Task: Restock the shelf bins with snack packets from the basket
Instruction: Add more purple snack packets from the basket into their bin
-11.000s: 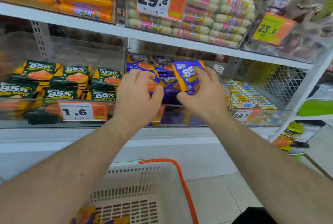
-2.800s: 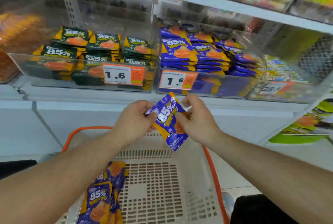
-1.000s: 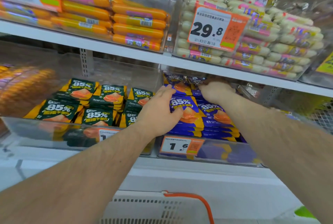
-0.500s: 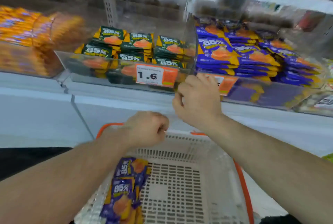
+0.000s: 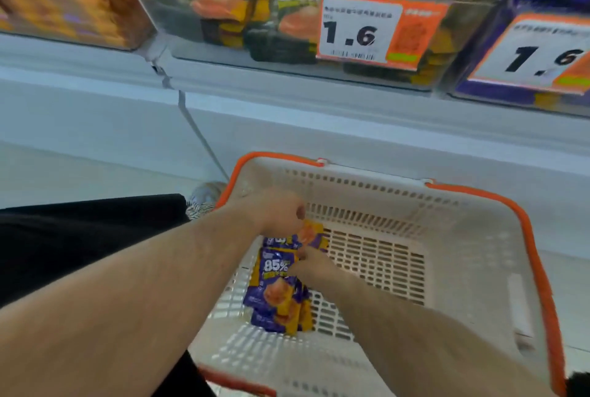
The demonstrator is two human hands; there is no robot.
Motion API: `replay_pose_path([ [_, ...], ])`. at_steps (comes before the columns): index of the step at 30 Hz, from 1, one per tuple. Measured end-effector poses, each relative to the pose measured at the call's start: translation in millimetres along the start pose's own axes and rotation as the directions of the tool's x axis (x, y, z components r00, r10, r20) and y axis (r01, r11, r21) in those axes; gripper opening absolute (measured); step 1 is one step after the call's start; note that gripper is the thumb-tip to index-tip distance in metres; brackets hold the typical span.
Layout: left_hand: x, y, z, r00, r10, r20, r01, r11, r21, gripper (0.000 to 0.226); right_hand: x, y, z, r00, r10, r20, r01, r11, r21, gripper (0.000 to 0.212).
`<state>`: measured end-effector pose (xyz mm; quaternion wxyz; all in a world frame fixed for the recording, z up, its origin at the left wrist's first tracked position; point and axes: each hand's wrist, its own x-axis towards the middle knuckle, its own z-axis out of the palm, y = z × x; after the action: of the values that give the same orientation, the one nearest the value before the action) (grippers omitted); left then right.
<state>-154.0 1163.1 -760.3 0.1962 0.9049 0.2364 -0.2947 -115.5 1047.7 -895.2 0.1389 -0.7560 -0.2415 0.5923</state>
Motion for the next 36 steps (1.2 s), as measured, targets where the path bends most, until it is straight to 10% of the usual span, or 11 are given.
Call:
replay_pose_path([
  [5, 5, -8, -3, 0.998, -0.058, -0.027, 0.054, 0.992, -0.118, 0.027, 23, 1, 31, 0.97, 0.239, 0.039, -0.24, 0.926, 0.291, 0.017],
  [8, 8, -12, -1, 0.996, -0.063, -0.056, 0.054, 0.987, -0.154, 0.025, 32, 3, 43, 0.939, 0.339, 0.058, -0.321, 0.806, 0.497, 0.06],
  [10, 10, -14, 1, 0.996, -0.07, -0.058, 0.059, 0.983, -0.176, 0.024, 28, 3, 47, 0.931, 0.349, 0.104, -0.333, 0.703, 0.629, 0.015],
  [12, 11, -15, 3, 0.995, -0.077, -0.058, 0.065, 0.98, -0.189, 0.024, 27, 7, 49, 0.931, 0.343, 0.123, -0.332, 0.661, 0.673, 0.022],
  [30, -12, 33, -30, 0.973, -0.068, -0.219, -0.01, 0.941, -0.339, 0.054, -106, 2, -101, 0.944, -0.003, -0.331, 0.2, 0.8, 0.565, 0.019],
  [36, -34, 78, -61, 0.89, 0.113, -0.442, -0.345, 0.801, -0.489, 0.032, -189, -21, -145, 0.825, -0.139, -0.548, 0.444, 0.758, 0.478, 0.028],
])
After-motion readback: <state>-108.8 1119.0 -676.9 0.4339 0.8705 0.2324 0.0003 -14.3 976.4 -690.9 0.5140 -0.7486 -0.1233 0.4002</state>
